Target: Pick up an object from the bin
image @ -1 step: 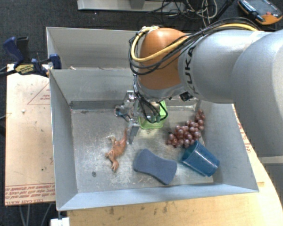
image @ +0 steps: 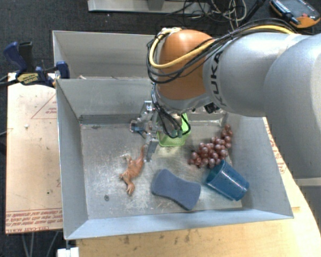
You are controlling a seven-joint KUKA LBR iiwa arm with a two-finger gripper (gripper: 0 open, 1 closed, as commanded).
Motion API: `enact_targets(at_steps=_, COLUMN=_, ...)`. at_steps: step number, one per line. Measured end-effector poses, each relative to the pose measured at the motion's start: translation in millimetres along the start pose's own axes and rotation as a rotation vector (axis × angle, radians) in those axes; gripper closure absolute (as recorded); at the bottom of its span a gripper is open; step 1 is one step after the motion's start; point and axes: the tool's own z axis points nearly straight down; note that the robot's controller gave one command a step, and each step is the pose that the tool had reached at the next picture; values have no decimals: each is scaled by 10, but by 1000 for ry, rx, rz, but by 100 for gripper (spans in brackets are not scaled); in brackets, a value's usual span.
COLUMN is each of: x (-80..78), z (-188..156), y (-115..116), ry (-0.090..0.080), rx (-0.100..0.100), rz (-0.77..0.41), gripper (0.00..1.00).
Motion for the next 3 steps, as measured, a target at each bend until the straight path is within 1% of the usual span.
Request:
enact_targets(at_steps=1, x=117, z=320, y=140, ry=-9, rx=1, rz=-159, gripper=0)
enact_targets(at_steps=2, x=197, z=519, y=256, ry=4, rx=0, rz=-365, gripper=0)
enact_targets(at_steps=3, x=334, z=324, y=450, ry=0, rx=-1, rz=-477, gripper=0)
